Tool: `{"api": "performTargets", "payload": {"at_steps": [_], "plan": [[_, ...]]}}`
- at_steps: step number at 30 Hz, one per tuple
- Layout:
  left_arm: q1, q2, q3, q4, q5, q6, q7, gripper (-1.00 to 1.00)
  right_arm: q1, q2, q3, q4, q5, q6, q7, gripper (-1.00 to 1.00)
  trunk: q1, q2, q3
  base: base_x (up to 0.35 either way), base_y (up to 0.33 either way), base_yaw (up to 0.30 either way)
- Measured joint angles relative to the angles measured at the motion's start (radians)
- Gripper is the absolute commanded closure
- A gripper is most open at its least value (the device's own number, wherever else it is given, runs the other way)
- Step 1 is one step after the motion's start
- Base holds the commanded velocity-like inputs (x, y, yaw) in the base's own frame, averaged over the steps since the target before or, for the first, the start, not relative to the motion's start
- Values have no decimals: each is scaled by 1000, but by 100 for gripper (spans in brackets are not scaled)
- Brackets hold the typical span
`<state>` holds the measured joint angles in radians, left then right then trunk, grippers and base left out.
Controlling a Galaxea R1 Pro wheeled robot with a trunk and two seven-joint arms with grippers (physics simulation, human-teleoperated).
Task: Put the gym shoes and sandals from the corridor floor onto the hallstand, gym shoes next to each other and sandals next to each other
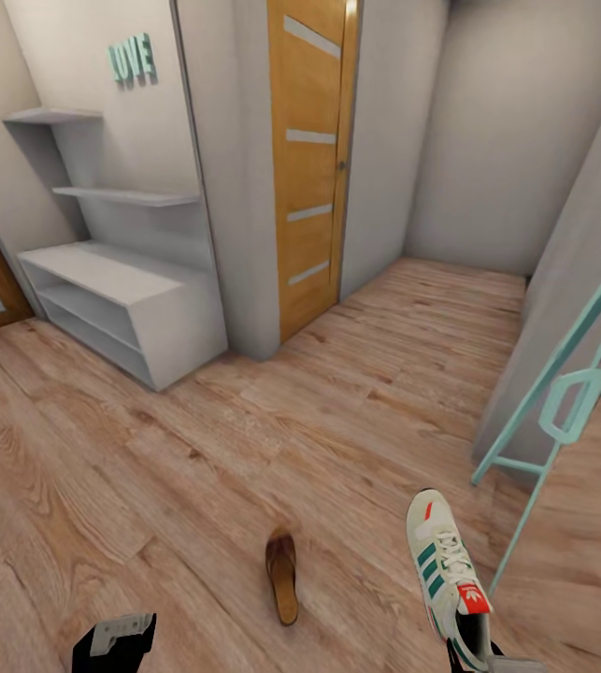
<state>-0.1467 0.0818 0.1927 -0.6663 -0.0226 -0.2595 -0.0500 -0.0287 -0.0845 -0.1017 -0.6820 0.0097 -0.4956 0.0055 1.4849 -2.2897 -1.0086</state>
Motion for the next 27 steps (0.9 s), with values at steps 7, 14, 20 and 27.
{"api": "performTargets", "payload": {"at_steps": [7,14,20,27], "plan": [[0,0,0,0,0,0,0,-100,0,0,1,0,0,0,0,100,0,0,0,199,0,0],[0,0,0,1,-1,0,0,-100,-1,2,0,-38,-1,5,0,100,0,0,0,29,0,0],[0,0,0,2,-1,-1,0,-100,-9,19,20,-185,2,103,-2,100,0,0,0,1,0,0],[0,-1,0,2,-1,-1,0,-100,-109,47,124,-442,-1,451,-8,100,0,0,0,0,0,0]]}}
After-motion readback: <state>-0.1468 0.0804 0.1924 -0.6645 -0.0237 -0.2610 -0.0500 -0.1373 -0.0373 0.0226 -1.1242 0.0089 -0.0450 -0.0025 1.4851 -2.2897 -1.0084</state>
